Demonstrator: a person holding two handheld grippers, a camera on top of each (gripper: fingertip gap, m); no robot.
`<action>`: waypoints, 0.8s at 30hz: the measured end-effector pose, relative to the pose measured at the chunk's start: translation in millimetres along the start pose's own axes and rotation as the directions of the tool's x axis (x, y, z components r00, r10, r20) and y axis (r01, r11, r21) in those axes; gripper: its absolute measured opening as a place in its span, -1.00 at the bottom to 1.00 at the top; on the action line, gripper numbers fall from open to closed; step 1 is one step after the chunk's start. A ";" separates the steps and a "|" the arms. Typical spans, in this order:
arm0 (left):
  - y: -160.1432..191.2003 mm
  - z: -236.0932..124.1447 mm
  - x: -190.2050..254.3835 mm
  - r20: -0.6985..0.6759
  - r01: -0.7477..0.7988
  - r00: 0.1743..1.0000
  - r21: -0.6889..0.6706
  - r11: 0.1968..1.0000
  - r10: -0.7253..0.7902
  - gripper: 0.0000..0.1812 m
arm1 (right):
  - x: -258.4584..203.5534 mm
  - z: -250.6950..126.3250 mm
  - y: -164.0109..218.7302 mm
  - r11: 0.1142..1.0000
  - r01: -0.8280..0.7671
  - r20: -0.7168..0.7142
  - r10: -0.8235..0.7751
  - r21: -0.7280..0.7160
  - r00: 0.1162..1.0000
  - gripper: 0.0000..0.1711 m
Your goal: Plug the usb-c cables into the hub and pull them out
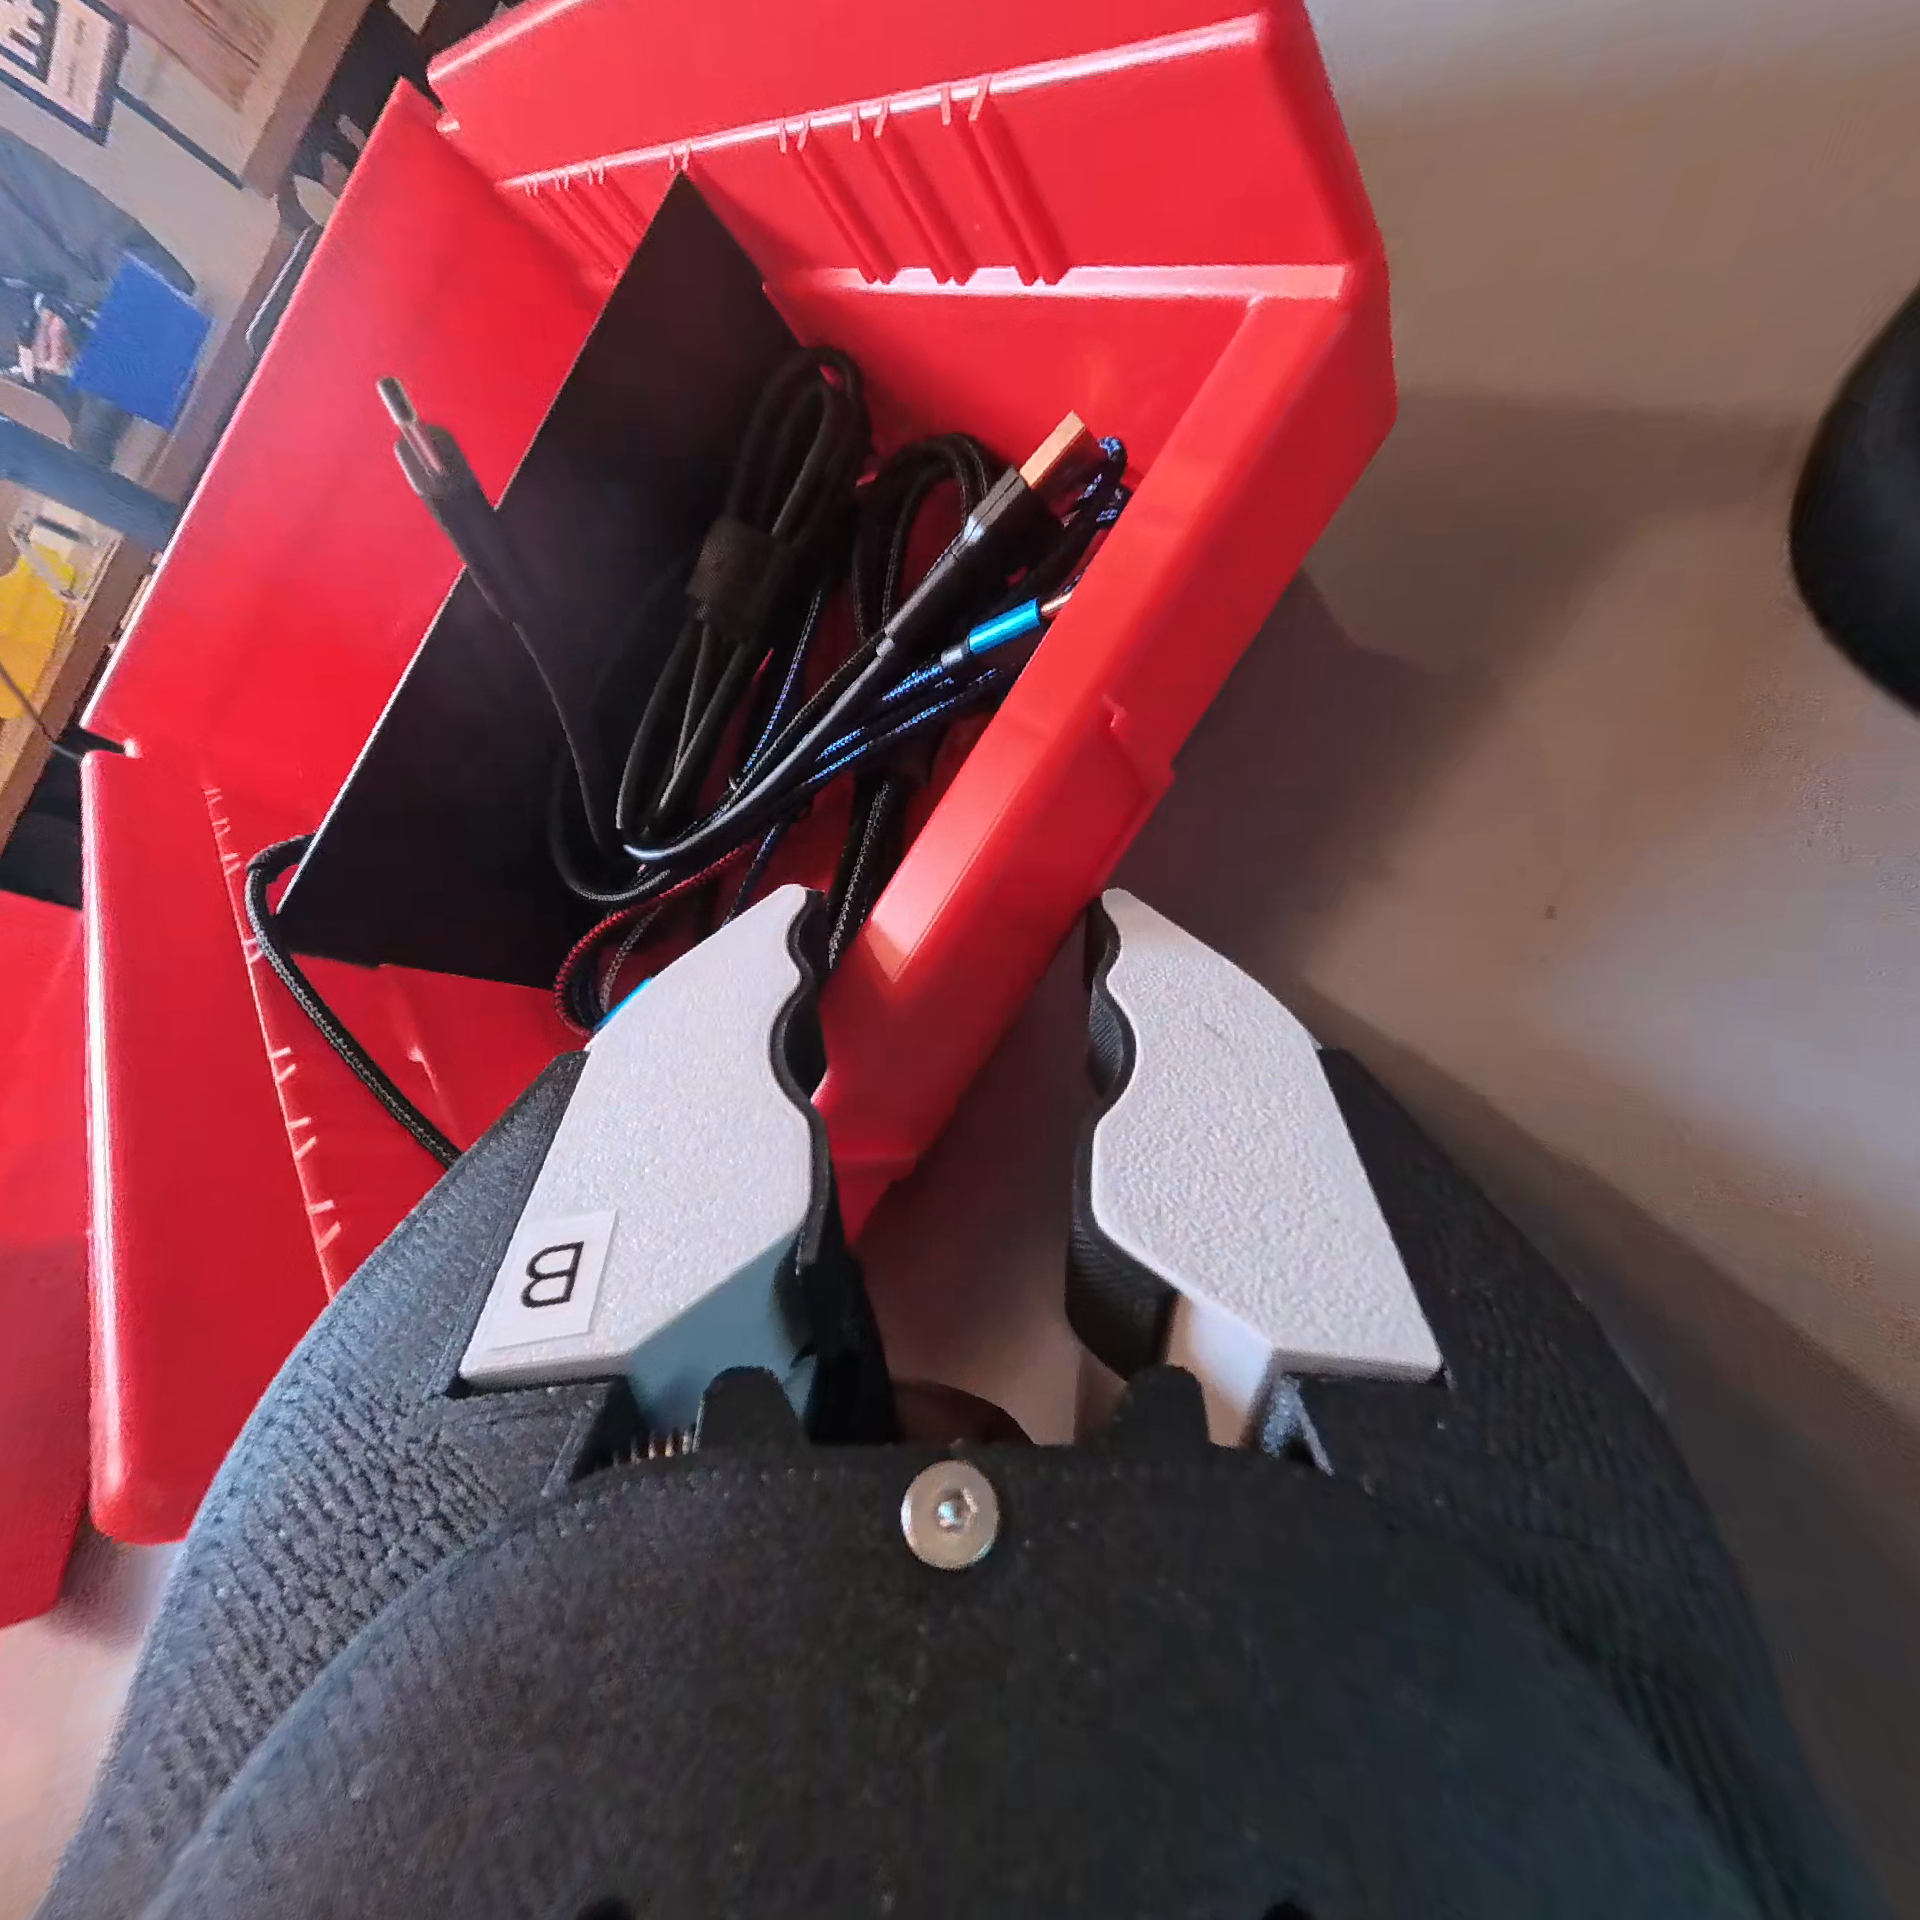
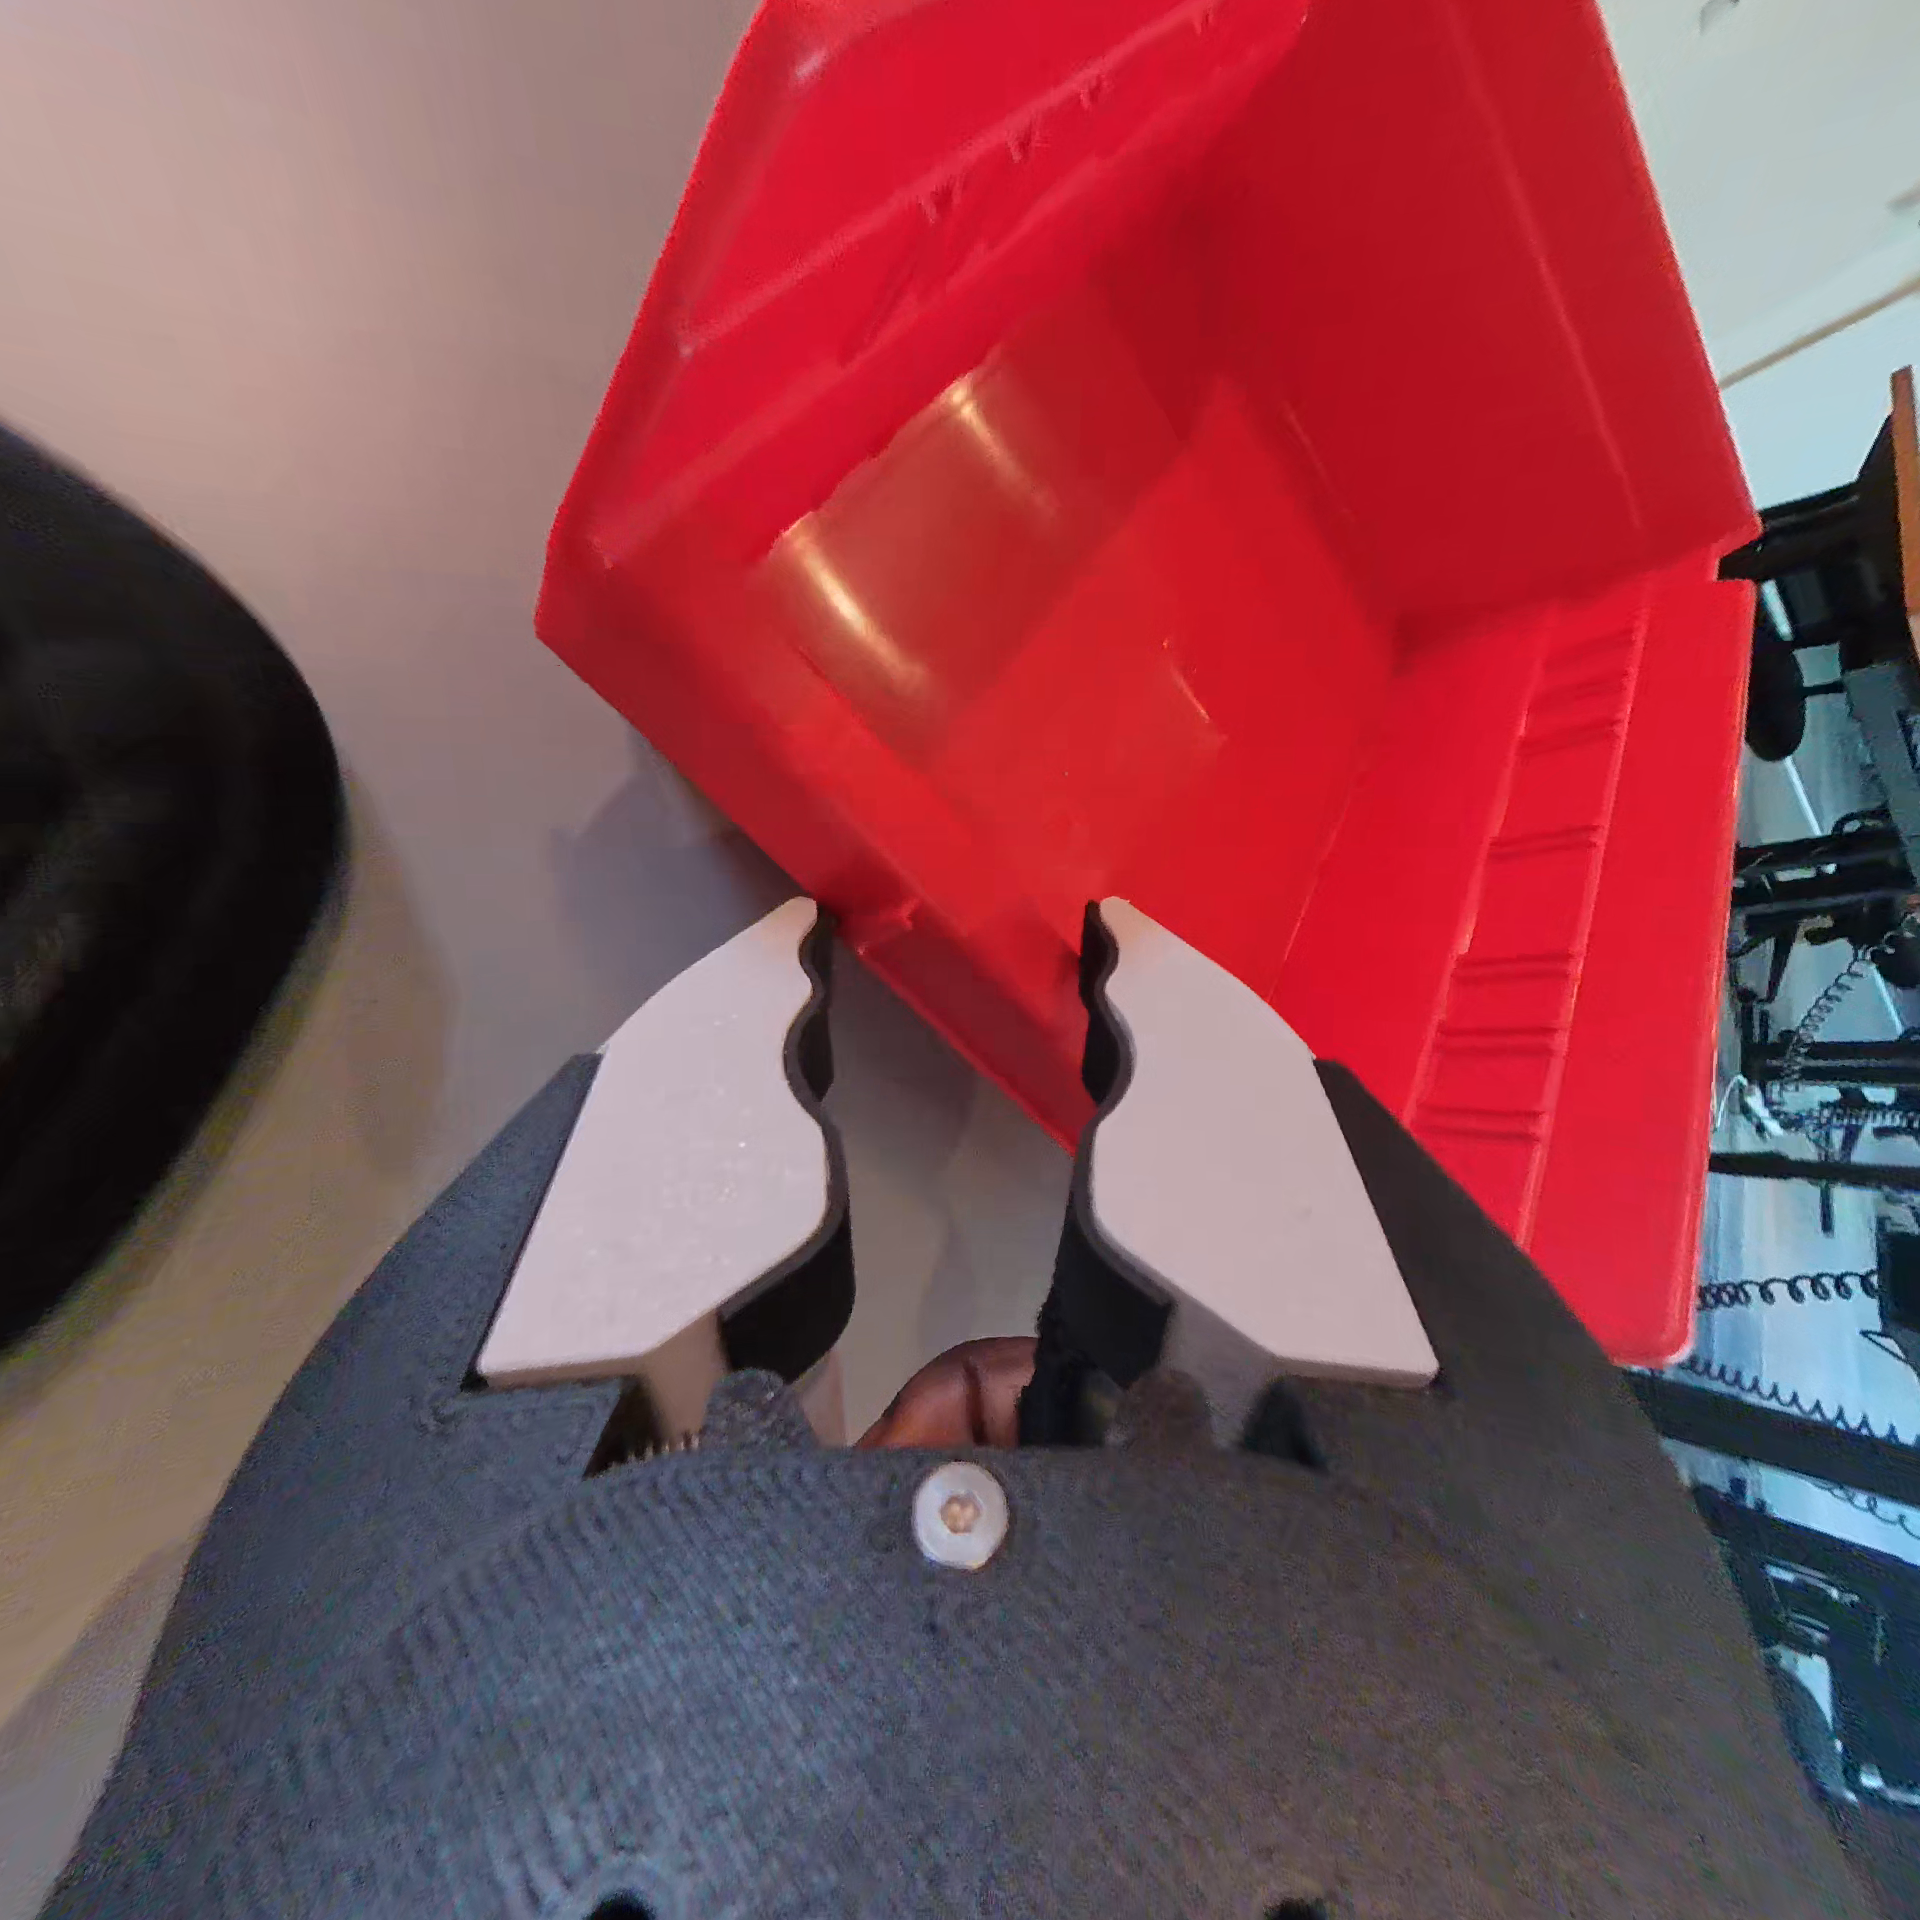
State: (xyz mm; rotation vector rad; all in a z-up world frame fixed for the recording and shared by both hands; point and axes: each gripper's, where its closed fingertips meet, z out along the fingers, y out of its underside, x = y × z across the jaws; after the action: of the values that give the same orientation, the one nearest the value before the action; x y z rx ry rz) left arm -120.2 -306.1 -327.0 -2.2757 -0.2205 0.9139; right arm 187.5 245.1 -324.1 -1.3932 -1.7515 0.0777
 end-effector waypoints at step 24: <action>66.1 -86.1 4.9 -0.111 0.002 0.994 0.028 1.000 0.001 -0.39 | 1.9 -69.1 78.0 0.989 -0.045 0.060 0.054 -0.143 0.997 -0.45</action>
State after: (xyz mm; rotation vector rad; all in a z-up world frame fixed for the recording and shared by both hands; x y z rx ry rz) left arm -64.9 -399.6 -326.1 -2.2918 -0.1581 0.7829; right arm 291.7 244.8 -321.8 -1.5523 -1.8047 0.0255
